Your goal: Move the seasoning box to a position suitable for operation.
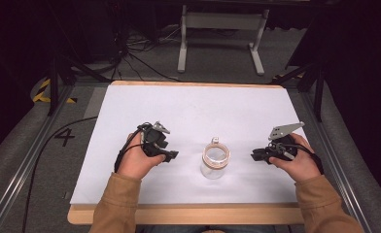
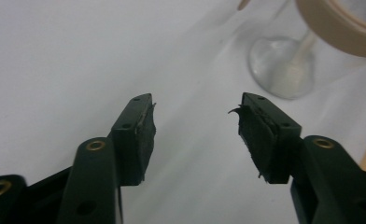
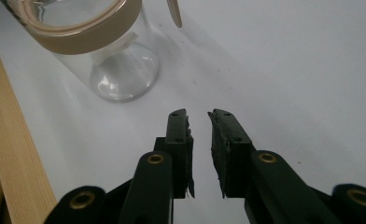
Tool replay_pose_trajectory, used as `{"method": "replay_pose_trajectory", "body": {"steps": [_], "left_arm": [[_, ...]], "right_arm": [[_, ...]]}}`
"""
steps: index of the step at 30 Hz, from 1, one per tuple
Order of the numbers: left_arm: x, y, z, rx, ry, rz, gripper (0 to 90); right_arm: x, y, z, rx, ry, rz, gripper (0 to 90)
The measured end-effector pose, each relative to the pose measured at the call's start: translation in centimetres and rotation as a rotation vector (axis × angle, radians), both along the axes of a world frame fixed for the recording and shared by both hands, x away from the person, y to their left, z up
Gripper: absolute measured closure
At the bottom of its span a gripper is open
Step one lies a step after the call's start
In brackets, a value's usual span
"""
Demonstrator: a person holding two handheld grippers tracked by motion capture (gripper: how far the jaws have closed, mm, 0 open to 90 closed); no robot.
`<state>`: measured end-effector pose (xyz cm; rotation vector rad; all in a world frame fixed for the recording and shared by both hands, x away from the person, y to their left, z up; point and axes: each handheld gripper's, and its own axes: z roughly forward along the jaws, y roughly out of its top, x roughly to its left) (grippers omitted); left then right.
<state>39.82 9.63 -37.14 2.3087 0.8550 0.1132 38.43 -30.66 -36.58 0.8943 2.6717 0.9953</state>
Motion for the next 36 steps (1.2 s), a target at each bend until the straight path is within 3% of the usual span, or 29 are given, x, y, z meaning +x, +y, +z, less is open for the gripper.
{"method": "replay_pose_trajectory", "body": {"steps": [6,12,14,23,29,32,36], "left_arm": [[-0.2,-0.4,0.4,-0.024,-0.042,-0.034,52.6],[-0.2,-0.5,0.4,-0.031,-0.043,-0.043,51.7],[-0.4,-0.7,0.5,-0.056,-0.045,-0.057,54.3],[-1.1,-1.6,1.0,-0.085,-0.049,-0.107,70.7],[-2.1,-3.2,1.6,-0.125,-0.056,-0.189,75.3],[-2.6,-3.8,1.8,-0.133,-0.057,-0.214,75.4],[-2.9,-4.0,1.9,-0.141,-0.053,-0.22,74.2]], "right_arm": [[-0.3,0.4,-0.1,-0.007,0.009,0.023,75.4],[-0.7,1.1,0.0,-0.007,0.002,0.055,72.4],[-0.8,1.4,0.0,-0.008,0.004,0.061,72.2],[-1.3,3.0,-0.1,-0.029,0.003,0.115,73.9],[-1.8,3.9,0.3,-0.013,-0.012,0.164,77.3],[-2.0,3.9,0.8,0.028,-0.077,0.166,88.9],[-1.6,3.8,1.6,0.156,-0.129,0.16,89.7]]}}
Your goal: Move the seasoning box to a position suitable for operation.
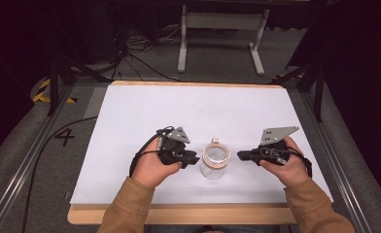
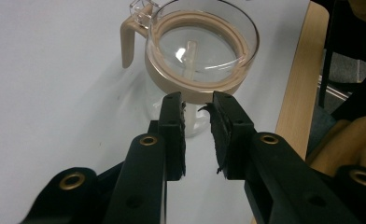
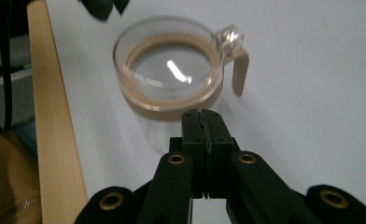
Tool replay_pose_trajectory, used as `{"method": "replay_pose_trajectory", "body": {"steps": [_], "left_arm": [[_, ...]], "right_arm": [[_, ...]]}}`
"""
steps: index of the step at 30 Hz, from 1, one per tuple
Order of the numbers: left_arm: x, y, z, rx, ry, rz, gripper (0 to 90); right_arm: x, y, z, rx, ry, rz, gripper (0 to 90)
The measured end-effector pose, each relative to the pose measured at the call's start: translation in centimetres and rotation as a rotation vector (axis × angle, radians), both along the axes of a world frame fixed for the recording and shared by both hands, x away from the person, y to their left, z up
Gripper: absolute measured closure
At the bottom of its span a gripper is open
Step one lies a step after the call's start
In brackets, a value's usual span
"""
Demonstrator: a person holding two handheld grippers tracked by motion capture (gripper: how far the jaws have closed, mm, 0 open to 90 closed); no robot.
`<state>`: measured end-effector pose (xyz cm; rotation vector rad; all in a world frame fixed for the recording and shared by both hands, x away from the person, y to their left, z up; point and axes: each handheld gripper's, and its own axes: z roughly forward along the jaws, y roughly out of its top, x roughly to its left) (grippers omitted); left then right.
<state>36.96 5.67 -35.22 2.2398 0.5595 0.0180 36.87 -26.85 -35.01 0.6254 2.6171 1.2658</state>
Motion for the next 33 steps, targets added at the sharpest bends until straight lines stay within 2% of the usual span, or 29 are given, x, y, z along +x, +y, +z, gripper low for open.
{"method": "replay_pose_trajectory", "body": {"steps": [3,9,14,18,21,22,25,30,33], "left_arm": [[-0.4,0.4,-0.1,0.0,0.001,0.028,72.2],[-1.3,2.1,-0.2,-0.021,0.001,0.069,67.3],[-2.2,3.2,-0.7,-0.055,0.018,0.092,67.5],[-2.6,3.8,-1.1,-0.096,0.011,0.129,67.3],[-2.7,4.0,-1.3,-0.1,0.009,0.128,67.4],[-2.9,4.0,-1.5,-0.111,0.02,0.145,67.4],[-3.1,4.0,-1.6,-0.114,0.022,0.145,67.7],[-3.4,3.4,-2.0,-0.144,0.022,0.141,67.7],[-3.4,3.2,-2.2,-0.144,0.026,0.134,67.7]], "right_arm": [[0.6,0.1,0.5,0.071,-0.014,-0.004,89.7],[2.1,0.9,1.0,0.125,-0.035,-0.005,89.8],[3.3,2.2,1.0,0.136,-0.062,0.003,89.9],[4.3,3.1,0.4,0.142,-0.061,-0.001,89.9],[4.9,3.7,0.0,0.141,-0.056,0.007,89.9],[5.1,3.9,-0.2,0.14,-0.05,0.006,89.9],[5.4,4.1,-0.4,0.142,-0.044,0.011,89.9],[5.9,4.6,-1.0,0.138,-0.041,0.009,90.0],[6.0,4.7,-1.1,0.136,-0.043,0.007,90.0]]}}
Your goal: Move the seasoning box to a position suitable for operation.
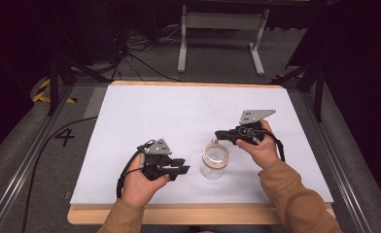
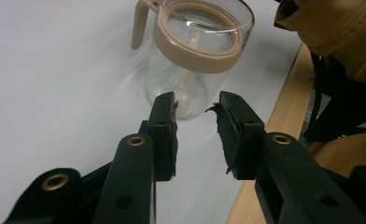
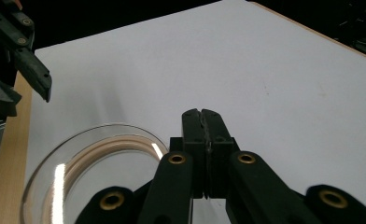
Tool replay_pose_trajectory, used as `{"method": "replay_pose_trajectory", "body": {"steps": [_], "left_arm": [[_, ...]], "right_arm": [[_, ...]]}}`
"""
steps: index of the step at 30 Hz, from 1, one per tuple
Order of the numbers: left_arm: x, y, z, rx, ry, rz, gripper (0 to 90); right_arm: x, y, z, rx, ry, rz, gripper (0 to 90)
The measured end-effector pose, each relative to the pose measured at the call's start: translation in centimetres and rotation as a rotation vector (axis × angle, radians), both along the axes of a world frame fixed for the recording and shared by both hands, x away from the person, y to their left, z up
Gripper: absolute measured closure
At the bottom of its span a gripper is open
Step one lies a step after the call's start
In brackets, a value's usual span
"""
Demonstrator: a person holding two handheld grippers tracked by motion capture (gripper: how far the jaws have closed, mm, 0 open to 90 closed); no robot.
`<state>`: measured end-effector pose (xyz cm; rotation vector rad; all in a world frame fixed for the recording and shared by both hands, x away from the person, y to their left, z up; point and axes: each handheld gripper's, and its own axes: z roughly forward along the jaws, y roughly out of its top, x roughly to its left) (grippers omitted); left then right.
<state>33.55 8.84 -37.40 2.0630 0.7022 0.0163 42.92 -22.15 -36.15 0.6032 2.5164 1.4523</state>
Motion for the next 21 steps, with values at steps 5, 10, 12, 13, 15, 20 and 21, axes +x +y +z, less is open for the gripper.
{"method": "replay_pose_trajectory", "body": {"steps": [5,10,12,13,15,20,21], "left_arm": [[0.1,-0.5,-0.5,0.007,0.008,-0.005,67.5],[0.0,-1.0,-0.6,-0.002,0.013,-0.015,68.5],[0.0,-1.1,-0.7,-0.006,0.013,-0.02,69.2],[0.0,-1.3,-0.7,-0.008,0.018,-0.021,69.2],[0.1,-1.9,-0.9,-0.021,0.02,-0.028,69.4],[0.1,-3.1,-1.1,-0.026,0.02,-0.05,70.5],[0.2,-3.3,-1.1,-0.028,0.016,-0.053,70.7]], "right_arm": [[0.2,-0.1,-0.2,-0.001,0.002,-0.007,90.0],[0.3,-0.1,-0.2,0.005,0.004,-0.003,90.0],[0.3,-0.1,-0.3,0.008,0.005,-0.002,90.0],[0.3,-0.2,-0.3,0.009,0.004,-0.001,90.0],[0.4,-0.2,-0.3,0.014,0.008,-0.001,90.0],[0.4,-0.2,-0.4,0.009,0.013,-0.007,90.0],[0.4,-0.1,-0.5,0.005,0.012,-0.009,90.0]]}}
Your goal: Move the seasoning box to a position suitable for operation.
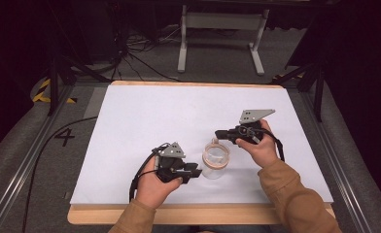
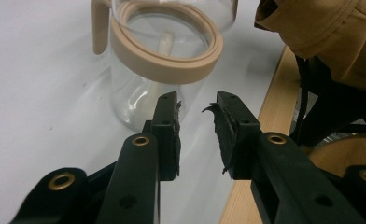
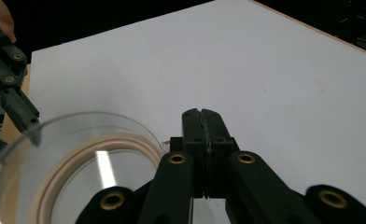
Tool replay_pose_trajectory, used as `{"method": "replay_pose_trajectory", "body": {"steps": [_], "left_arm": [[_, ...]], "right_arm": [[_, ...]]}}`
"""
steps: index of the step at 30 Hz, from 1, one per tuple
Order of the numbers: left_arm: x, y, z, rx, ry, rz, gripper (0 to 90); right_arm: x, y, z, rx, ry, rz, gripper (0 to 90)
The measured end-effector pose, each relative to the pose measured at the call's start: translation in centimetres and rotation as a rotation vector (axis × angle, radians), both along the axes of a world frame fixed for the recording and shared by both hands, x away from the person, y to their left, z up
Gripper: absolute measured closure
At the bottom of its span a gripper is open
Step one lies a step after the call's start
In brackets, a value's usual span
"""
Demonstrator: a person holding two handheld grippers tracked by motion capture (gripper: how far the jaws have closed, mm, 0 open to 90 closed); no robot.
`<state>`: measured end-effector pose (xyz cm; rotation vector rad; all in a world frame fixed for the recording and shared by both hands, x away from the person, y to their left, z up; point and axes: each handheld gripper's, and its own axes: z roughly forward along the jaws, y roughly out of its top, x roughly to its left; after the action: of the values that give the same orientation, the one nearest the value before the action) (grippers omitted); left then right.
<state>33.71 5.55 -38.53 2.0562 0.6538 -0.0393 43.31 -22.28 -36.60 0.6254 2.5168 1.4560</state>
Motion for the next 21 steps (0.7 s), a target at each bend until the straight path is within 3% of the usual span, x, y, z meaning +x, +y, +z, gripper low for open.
{"method": "replay_pose_trajectory", "body": {"steps": [8,11,21], "left_arm": [[0.8,-1.3,-0.1,-0.073,-0.013,0.014,75.7],[1.2,-1.7,-0.1,-0.083,0.004,0.024,79.4],[0.8,-2.3,0.0,0.004,0.009,-0.004,81.0]], "right_arm": [[-0.1,-0.1,0.1,0.007,-0.001,0.002,90.0],[0.0,-0.2,0.1,0.01,-0.005,-0.004,90.0],[0.0,-0.3,0.0,0.024,0.004,0.007,90.0]]}}
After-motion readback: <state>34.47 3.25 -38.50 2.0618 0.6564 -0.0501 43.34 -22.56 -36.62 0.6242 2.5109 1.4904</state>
